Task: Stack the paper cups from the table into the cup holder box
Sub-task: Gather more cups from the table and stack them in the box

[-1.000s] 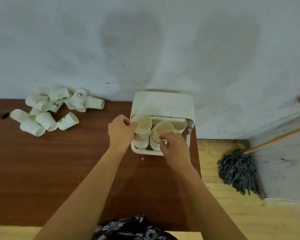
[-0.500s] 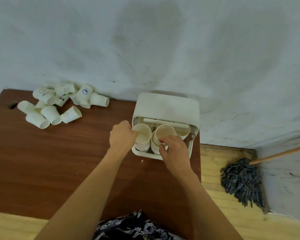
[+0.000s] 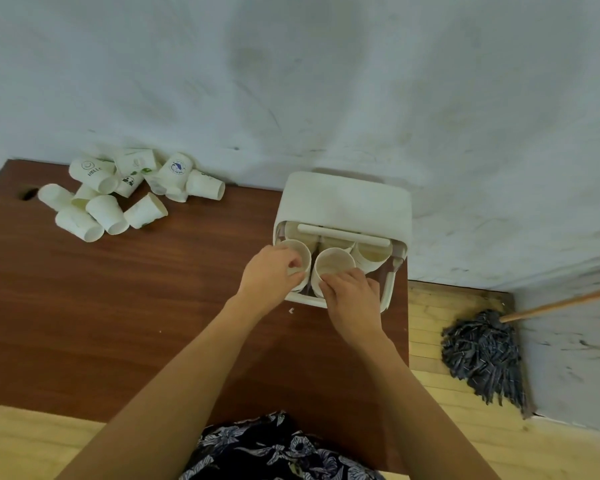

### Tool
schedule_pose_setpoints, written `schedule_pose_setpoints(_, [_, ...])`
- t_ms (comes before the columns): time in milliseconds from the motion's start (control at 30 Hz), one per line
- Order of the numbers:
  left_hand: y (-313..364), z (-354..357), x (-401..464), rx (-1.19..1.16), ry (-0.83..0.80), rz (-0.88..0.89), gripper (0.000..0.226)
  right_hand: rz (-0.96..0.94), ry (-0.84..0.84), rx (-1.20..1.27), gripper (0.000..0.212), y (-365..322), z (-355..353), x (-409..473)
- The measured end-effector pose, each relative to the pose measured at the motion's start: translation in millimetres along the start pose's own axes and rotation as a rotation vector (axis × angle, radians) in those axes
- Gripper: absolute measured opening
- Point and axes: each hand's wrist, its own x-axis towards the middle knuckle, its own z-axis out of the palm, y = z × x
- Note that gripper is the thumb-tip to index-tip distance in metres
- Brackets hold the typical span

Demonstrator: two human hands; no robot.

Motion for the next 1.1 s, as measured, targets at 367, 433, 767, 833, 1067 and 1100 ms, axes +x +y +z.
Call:
schedule_pose_setpoints(367, [3.9,8.7,4.4,0.013,-0.013,-0.014,0.017,0.034,0.017,-0.042,0.024,-8.1,11.4,1.0])
schedule_pose_setpoints(433, [3.2,6.8,1.6,-0.008,-0.006,0.02,0.015,0.039,0.042,-0.072,0.021,-12.0,9.2,0.1])
schedule_pose_setpoints(767, [-73.7,-38.3,-29.0,-0.078,0.268,-0.133,0.018,-0.05,0.079,0.212,0.021,-84.5,8.4,11.4])
schedule_pose_setpoints(833, [-104.7,-51.4,-35.8,-0.059,0.256,-0.215,0.02,-0.081,0.009,0.224,0.021,-105.9,20.2,20.2])
schedule_pose_setpoints(1067, [-229.1,-97.0,-39.7,-0.071,0.231,-0.388,0.022,-0.031,-0.2,0.251,0.023,-196.4,78.6,62.2])
schedule_pose_setpoints(1100, [-248.3,-103.3,-35.8,-0.069,0.222,-0.399,0.025,0.001,-0.216,0.264,0.023,-209.1,87.8,69.3])
